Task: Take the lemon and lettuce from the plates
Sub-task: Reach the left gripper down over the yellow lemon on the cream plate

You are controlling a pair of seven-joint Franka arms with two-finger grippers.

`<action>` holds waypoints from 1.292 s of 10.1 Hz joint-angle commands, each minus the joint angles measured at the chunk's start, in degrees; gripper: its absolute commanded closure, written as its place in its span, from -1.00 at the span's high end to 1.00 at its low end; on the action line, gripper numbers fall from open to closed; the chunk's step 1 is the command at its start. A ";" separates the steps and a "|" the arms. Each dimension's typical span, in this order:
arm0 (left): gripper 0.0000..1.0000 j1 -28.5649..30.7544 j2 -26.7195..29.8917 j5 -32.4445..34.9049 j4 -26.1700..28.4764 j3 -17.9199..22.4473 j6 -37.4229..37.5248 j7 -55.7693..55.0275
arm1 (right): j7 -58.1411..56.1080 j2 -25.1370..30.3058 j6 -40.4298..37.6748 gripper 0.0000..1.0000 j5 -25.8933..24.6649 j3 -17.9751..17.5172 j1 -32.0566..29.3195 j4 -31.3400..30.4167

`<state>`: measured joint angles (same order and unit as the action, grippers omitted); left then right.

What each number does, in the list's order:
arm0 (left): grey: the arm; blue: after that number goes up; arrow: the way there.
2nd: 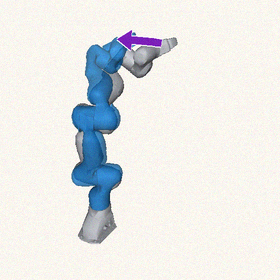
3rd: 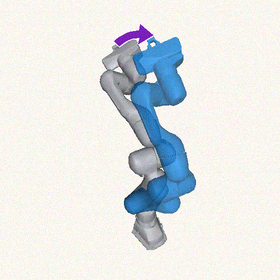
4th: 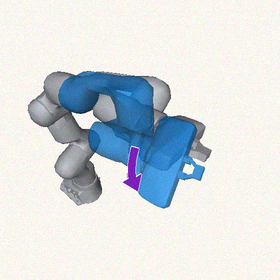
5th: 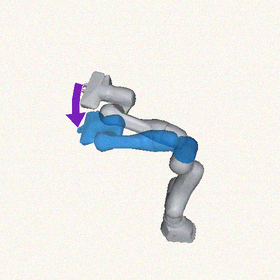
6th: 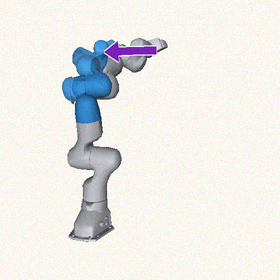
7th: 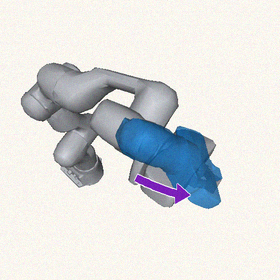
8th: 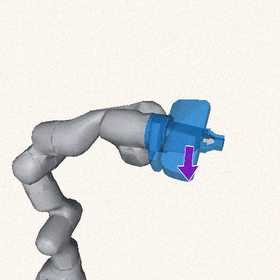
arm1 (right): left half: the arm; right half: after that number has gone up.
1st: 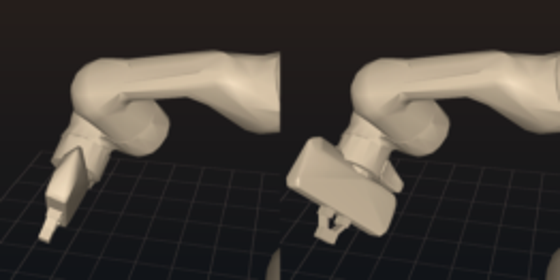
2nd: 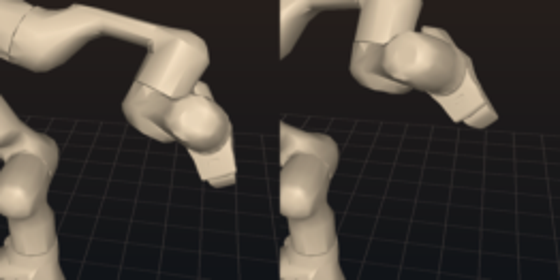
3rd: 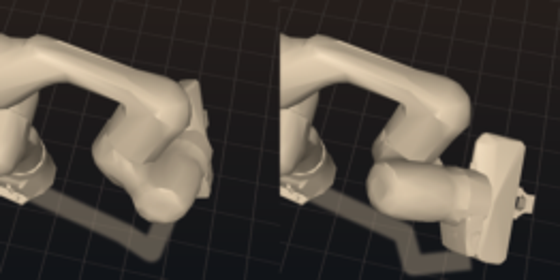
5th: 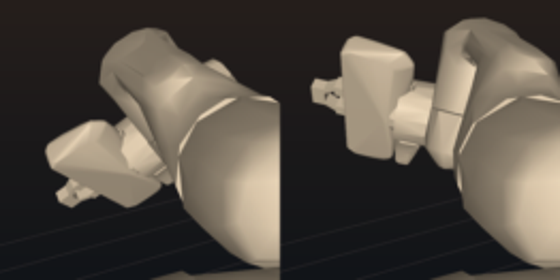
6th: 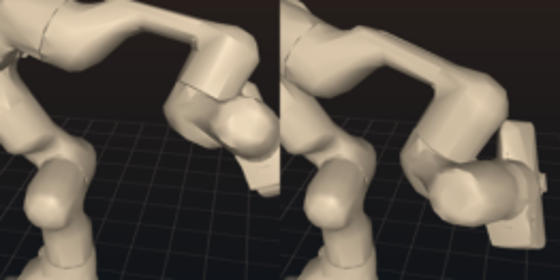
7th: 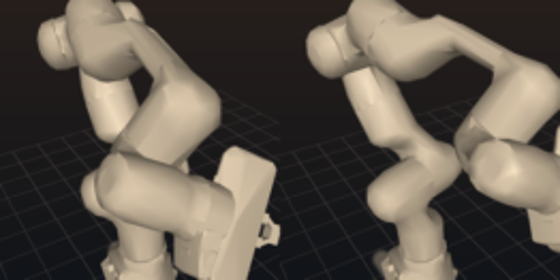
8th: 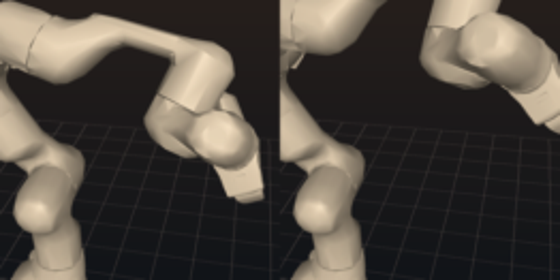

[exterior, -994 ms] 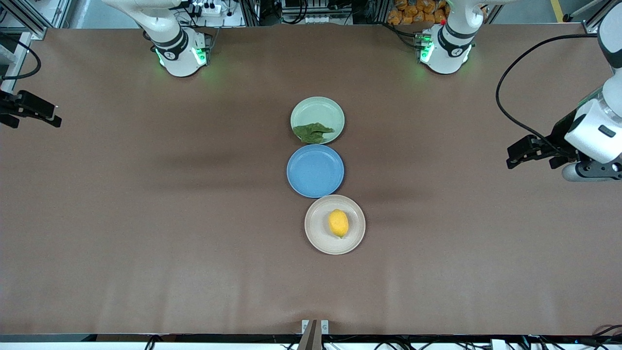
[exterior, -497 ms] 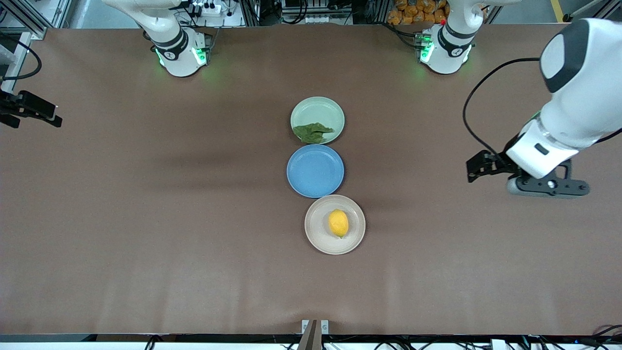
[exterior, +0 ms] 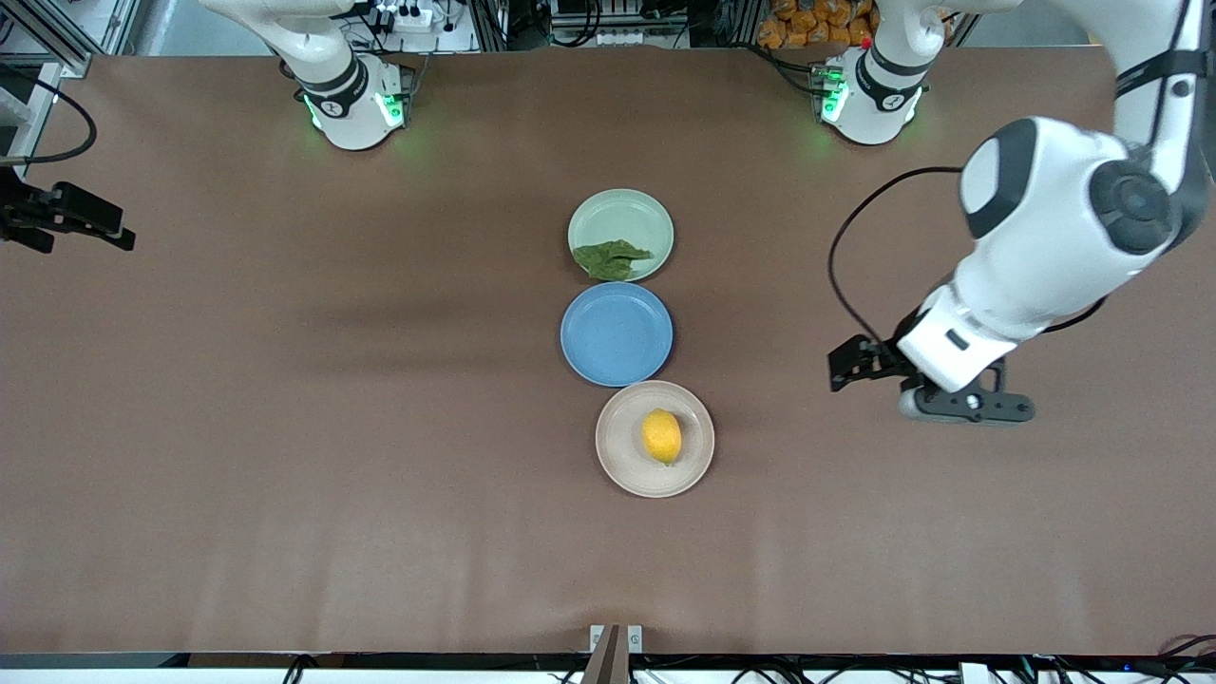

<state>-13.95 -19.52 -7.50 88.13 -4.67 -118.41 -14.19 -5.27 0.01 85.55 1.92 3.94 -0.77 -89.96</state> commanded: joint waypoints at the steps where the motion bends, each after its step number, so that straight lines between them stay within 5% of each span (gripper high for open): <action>1: 1.00 -3.52 -3.50 -0.50 -0.68 0.36 -4.10 -6.18 | 0.95 0.51 0.41 1.00 0.19 -0.16 1.20 -1.44; 8: 1.00 -9.77 -13.78 -0.41 -0.77 0.45 -19.38 -11.11 | 21.66 3.32 1.36 1.00 2.12 -0.51 10.60 -8.55; 9: 1.00 -10.65 -15.45 -0.41 -0.77 0.45 -22.10 -12.25 | 23.96 4.37 1.72 1.00 7.35 -0.16 10.09 -10.39; 11: 1.00 -11.18 -17.91 -0.41 -1.20 0.45 -24.32 -12.53 | 25.03 10.15 6.52 1.00 8.19 -0.51 10.70 -19.67; 13: 1.00 -11.62 -20.28 -0.59 -1.21 0.45 -27.30 -14.71 | 29.84 12.99 10.07 1.00 8.10 -4.71 11.14 -24.81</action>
<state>-24.79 -38.01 -7.50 88.19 -4.73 -143.85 -26.59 20.29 8.48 92.91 9.43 1.81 9.80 -109.02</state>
